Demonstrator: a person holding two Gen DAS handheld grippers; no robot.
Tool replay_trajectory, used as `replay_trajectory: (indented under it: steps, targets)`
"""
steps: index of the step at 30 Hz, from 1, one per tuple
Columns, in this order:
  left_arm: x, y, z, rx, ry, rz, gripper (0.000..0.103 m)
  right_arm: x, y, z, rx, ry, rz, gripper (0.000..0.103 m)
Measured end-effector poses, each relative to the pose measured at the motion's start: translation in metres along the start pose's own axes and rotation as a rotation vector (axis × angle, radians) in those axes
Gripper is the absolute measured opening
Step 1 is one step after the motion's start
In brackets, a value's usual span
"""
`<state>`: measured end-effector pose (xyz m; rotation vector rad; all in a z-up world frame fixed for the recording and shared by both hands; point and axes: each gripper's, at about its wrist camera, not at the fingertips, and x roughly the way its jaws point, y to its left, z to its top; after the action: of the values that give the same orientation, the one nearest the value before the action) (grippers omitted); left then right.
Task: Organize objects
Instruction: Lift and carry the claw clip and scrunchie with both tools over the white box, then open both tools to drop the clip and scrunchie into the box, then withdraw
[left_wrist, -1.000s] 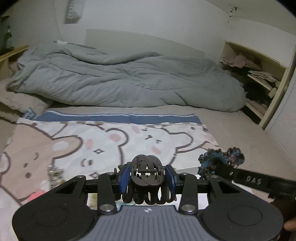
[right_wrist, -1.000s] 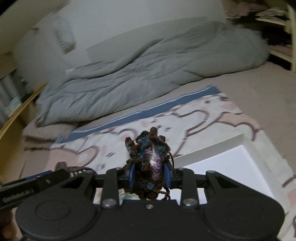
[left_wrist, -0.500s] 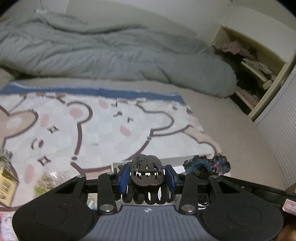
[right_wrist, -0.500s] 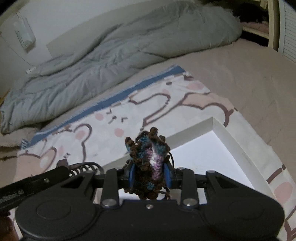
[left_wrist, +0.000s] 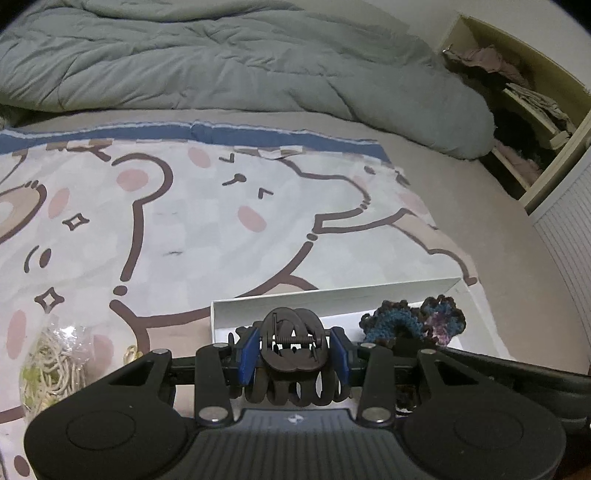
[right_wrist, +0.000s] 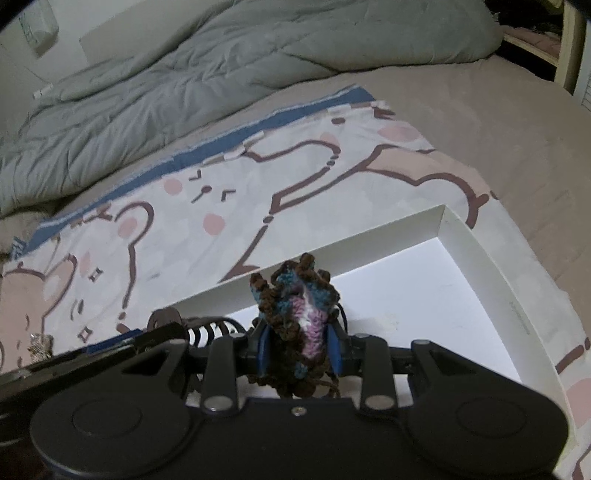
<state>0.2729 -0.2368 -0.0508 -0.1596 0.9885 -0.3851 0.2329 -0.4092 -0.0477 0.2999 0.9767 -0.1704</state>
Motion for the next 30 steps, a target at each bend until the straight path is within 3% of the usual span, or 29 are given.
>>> replay_trajectory:
  steps: [6, 12, 30]
  targets:
    - [0.011, 0.003, -0.001, 0.007, 0.018, 0.004, 0.043, 0.019, 0.005, 0.000, -0.025, 0.043, 0.004, 0.034]
    - [0.012, 0.010, -0.001, -0.001, 0.038, 0.040, 0.053, 0.028, 0.002, 0.000, -0.007, 0.074, -0.023, 0.047]
    - [-0.038, 0.008, -0.008, 0.050, -0.001, 0.079, 0.053, -0.032, -0.004, -0.010, -0.013, -0.036, -0.007, 0.051]
